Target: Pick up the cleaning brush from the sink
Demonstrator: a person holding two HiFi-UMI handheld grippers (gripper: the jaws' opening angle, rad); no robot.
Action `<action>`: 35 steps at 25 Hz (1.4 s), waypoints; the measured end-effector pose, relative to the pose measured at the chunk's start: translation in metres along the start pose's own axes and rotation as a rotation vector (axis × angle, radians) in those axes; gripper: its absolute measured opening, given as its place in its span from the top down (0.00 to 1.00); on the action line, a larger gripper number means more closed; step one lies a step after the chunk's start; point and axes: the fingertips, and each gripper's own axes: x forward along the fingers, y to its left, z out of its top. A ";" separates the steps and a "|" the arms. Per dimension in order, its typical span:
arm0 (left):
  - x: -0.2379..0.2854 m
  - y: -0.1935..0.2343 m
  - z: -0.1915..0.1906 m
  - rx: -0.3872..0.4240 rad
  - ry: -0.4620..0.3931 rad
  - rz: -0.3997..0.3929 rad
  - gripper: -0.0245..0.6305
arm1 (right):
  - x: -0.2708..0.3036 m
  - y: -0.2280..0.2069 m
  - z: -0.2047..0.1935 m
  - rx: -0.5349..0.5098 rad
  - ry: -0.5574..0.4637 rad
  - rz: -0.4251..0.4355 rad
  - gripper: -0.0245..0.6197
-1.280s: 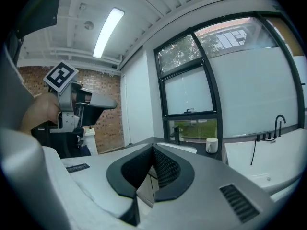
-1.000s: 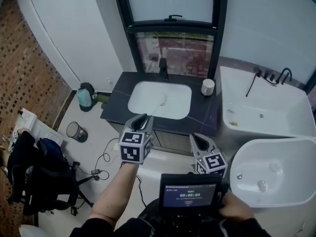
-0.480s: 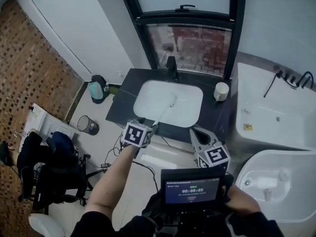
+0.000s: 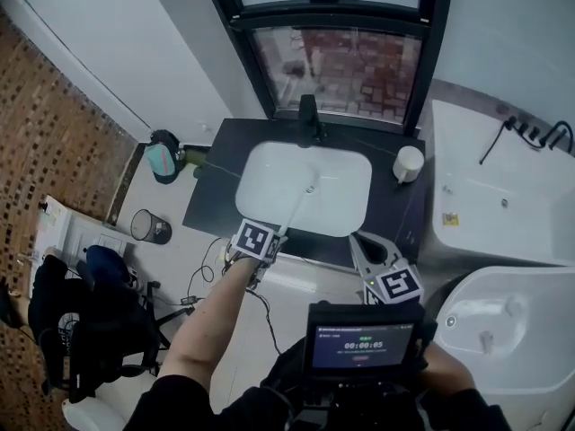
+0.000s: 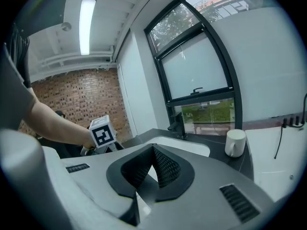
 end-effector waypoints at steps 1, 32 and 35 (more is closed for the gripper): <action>0.007 0.007 0.001 0.000 0.009 -0.005 0.55 | 0.008 0.000 -0.002 0.000 0.007 -0.001 0.98; 0.055 0.044 -0.005 -0.146 0.021 -0.054 0.81 | 0.052 -0.041 0.005 0.043 0.021 -0.066 0.98; 0.039 0.035 -0.008 -0.158 -0.008 -0.064 0.81 | 0.039 -0.037 0.007 0.032 0.012 -0.064 0.98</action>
